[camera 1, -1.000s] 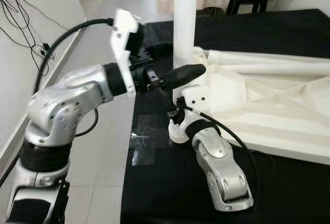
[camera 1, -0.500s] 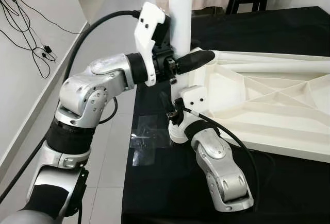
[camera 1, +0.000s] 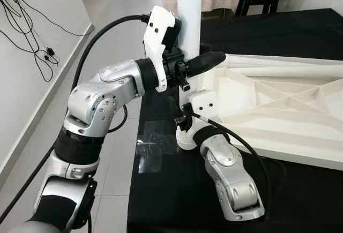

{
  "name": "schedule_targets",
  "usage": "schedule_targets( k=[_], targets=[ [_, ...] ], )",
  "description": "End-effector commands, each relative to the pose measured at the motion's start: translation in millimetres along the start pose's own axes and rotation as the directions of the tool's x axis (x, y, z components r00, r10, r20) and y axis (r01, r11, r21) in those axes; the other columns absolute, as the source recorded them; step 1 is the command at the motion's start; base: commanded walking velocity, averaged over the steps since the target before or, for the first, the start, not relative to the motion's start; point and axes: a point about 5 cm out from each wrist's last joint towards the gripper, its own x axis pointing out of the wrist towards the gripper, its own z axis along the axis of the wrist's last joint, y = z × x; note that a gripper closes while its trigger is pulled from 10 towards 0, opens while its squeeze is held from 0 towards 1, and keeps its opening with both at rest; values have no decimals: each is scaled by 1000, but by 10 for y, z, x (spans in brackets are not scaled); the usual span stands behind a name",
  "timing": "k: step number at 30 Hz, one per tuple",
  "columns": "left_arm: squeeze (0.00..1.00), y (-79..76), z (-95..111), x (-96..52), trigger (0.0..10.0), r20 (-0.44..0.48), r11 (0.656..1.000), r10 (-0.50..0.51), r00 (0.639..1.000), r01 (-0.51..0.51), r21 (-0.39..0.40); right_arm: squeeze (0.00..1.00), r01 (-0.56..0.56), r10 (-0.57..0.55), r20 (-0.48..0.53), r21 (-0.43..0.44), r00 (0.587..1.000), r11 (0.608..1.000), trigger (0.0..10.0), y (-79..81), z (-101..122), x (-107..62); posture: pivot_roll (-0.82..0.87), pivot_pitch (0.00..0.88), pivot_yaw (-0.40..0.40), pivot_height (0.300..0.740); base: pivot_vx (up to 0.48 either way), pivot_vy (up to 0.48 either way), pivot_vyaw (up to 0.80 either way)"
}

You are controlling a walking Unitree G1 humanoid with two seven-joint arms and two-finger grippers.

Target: Building children table

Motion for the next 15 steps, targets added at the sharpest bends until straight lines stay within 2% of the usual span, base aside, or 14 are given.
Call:
schedule_targets(
  k=[1, 2, 3, 5, 6, 7, 8, 9, 10, 11, 12, 13, 14, 15],
  targets=[
    [0, -49, -108, 30, 0, -25, 999, -20, 999, 19, -40, 1000, -86, 86, -10, 46, 996, 995, 10000, 66, -36, 9, 55, 133, 101, 740, 0, 0, 0],
    [0, -61, -109, 32, 0, -22, 999, -18, 1000, 17, -40, 1000, -152, 151, 15, 65, 988, 986, 10000, 58, 23, 28, 54, 133, 97, 740, 0, 0, 0],
    [0, -61, -109, 32, 0, -22, 999, -18, 1000, 17, -40, 1000, -152, 151, 15, 65, 988, 986, 10000, 58, 23, 28, 54, 133, 97, 740, 0, 0, 0],
    [0, -84, -105, 33, 0, -15, 999, -14, 1000, 13, -41, 1000, -304, 301, 49, 57, 952, 951, 10000, -17, 159, 81, 55, 133, 94, 740, 0, 0, 0],
    [0, -84, -105, 33, 0, -15, 999, -14, 1000, 13, -41, 1000, -304, 301, 49, 57, 952, 951, 10000, -17, 159, 81, 55, 133, 94, 740, 0, 0, 0],
    [0, -97, -102, 35, 0, -9, 999, -10, 1000, 9, -42, 427, -434, 434, 36, 6, 900, 901, 10000, -128, 244, 121, 52, 134, 85, 740, 0, 0, 0],
    [0, -97, -102, 35, 0, -9, 999, -10, 1000, 9, -42, 427, -434, 434, 36, 6, 900, 901, 10000, -128, 244, 121, 52, 134, 85, 740, 0, 0, 0],
    [0, -102, -103, 38, 0, -7, 999, -8, 1000, 8, -42, 0, -492, 493, 24, -33, 870, 870, 10000, -184, 277, 133, 52, 133, 82, 740, 0, 0, 0],
    [0, -102, -103, 38, 0, -7, 999, -8, 1000, 8, -42, 0, -492, 493, 24, -33, 870, 870, 10000, -184, 277, 133, 52, 133, 82, 740, 0, 0, 0],
    [0, -107, -103, 40, 0, -6, 999, -7, 1000, 7, -42, 0, -526, 528, -2, -74, 849, 847, 10000, -258, 298, 161, 53, 134, 81, 740, 0, 0, 0],
    [0, -120, -105, 41, 0, -4, 999, -8, 1000, 8, -42, 0, -585, 584, -44, -116, 811, 803, 10000, -325, 302, 190, 48, 135, 81, 740, 0, 0, 0],
    [0, -120, -105, 41, 0, -4, 999, -8, 1000, 8, -42, 0, -585, 584, -44, -116, 811, 803, 10000, -325, 302, 190, 48, 135, 81, 740, 0, 0, 0],
    [0, -130, -108, 43, 0, -3, 999, -9, 1000, 9, -43, 0, -623, 616, -91, -134, 782, 771, 10000, -396, 296, 245, 49, 136, 80, 740, 0, 0, 0],
    [0, -130, -108, 43, 0, -3, 999, -9, 1000, 9, -43, 0, -623, 616, -91, -134, 782, 771, 10000, -396, 296, 245, 49, 136, 80, 740, 0, 0, 0]
  ],
)
